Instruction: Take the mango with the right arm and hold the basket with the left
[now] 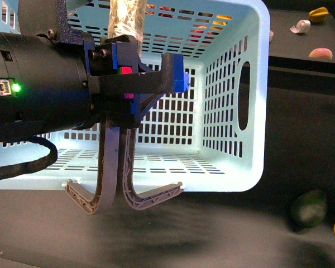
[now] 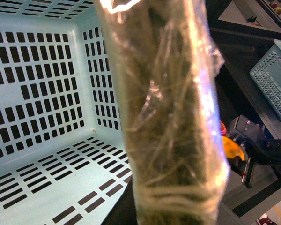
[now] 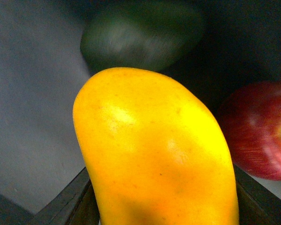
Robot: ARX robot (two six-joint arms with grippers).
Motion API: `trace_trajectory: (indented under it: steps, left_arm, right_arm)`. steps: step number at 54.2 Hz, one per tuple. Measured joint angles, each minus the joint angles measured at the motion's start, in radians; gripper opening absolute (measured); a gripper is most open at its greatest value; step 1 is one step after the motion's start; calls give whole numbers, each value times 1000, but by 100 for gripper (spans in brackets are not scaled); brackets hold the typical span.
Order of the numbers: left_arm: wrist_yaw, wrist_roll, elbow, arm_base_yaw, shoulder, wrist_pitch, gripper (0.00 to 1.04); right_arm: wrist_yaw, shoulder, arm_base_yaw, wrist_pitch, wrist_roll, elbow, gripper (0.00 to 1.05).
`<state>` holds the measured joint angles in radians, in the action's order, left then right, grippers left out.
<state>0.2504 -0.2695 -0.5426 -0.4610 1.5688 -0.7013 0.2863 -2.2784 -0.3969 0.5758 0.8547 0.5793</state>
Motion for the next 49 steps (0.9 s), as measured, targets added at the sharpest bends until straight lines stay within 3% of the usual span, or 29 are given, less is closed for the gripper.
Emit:
trace_trajectory:
  steps: [10, 25, 36, 49]
  left_arm:
    - [0, 0, 0, 0, 0, 0, 8]
    - [0, 0, 0, 0, 0, 0, 8]
    - [0, 0, 0, 0, 0, 0, 8]
    - [0, 0, 0, 0, 0, 0, 8]
  right_arm:
    - [74, 216, 8, 45, -169, -90, 59]
    - [70, 537, 95, 80, -492, -179, 59]
    - [-35, 780, 291, 80, -796, -200, 59]
    - [-162, 845, 502, 61, -941, -149, 59]
